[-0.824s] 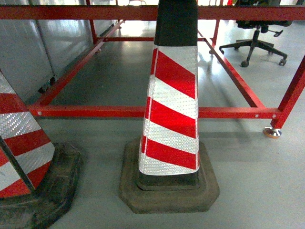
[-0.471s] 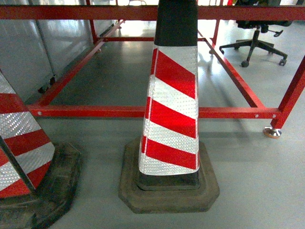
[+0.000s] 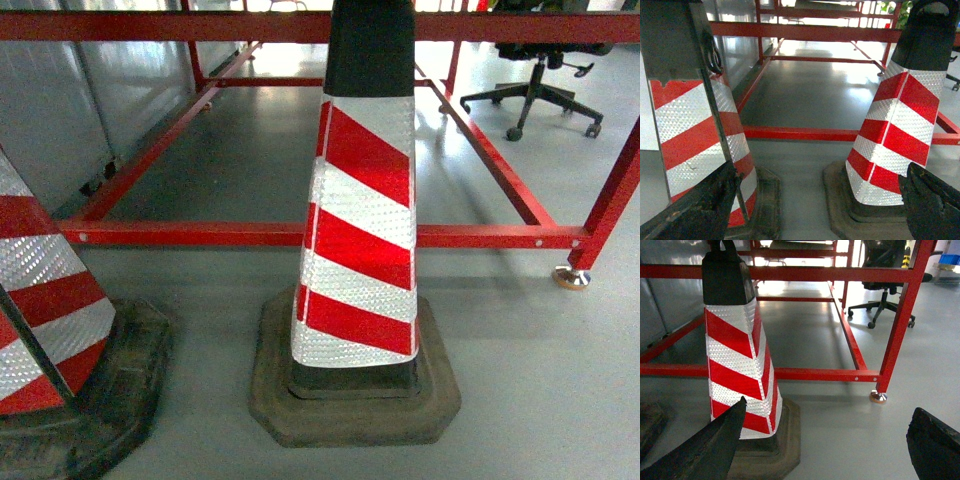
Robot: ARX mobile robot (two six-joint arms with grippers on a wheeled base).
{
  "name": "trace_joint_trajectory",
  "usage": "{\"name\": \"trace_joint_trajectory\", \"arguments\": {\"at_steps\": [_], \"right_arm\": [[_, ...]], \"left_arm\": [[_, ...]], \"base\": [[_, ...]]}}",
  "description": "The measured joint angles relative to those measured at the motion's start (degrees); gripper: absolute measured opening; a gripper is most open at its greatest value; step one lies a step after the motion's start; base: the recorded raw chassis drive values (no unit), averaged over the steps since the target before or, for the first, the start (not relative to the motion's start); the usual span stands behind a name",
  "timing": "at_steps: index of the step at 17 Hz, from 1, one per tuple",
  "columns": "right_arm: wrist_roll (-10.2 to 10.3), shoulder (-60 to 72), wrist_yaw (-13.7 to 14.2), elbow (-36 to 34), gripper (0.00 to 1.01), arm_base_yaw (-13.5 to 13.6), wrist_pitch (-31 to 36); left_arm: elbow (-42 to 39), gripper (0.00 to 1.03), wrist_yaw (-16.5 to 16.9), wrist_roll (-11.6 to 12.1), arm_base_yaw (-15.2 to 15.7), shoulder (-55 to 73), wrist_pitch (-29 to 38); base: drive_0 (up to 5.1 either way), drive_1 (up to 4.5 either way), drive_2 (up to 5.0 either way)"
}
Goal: Place box next to blue box on left shelf
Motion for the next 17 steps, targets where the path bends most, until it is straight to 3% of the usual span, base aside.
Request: {"name": "trace_joint_trajectory", "arguments": {"at_steps": [17], "right_arm": [[0.1, 0.0, 0.0, 0.0, 0.98, 0.0, -0.1]], "left_arm": [[0.0, 0.98, 0.1, 0.6, 0.0, 0.0, 0.0]], "base": [[0.0, 0.00, 0.0]]}}
